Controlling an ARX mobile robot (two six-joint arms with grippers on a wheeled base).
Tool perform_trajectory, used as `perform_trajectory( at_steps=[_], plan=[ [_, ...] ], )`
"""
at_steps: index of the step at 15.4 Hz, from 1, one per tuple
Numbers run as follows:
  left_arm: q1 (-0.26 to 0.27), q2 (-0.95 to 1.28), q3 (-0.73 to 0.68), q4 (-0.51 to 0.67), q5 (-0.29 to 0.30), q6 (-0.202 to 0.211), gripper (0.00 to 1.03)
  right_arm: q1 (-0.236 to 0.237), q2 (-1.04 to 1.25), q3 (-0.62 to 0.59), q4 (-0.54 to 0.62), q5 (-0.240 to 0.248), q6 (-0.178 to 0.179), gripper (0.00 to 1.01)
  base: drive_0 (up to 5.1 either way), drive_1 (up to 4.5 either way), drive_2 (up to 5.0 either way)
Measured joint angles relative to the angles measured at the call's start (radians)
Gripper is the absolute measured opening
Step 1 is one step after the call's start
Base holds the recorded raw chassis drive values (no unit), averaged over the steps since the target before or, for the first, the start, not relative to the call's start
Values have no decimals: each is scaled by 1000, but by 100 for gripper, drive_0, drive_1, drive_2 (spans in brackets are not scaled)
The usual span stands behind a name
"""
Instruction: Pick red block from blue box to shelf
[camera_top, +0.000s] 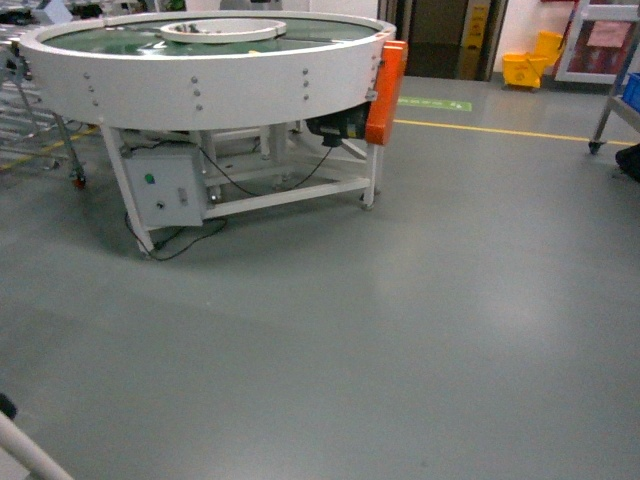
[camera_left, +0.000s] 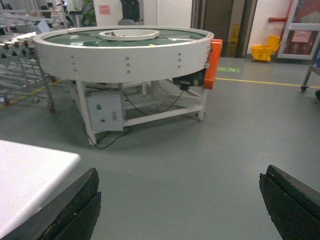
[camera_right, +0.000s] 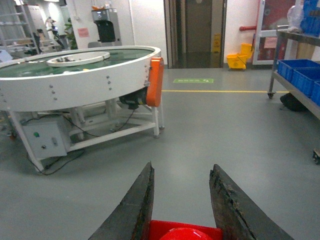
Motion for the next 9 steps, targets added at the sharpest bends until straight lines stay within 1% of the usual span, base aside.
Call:
perform_trajectory(
  at_steps=[5, 9],
  plan=[
    [0, 0, 0, 0, 1, 0, 98, 0, 0, 0, 0, 0, 0, 28, 195, -15, -637],
    [0, 0, 0, 1, 0, 0, 98, 0, 0, 0, 0, 0, 0, 28, 346, 183, -471]
  ],
)
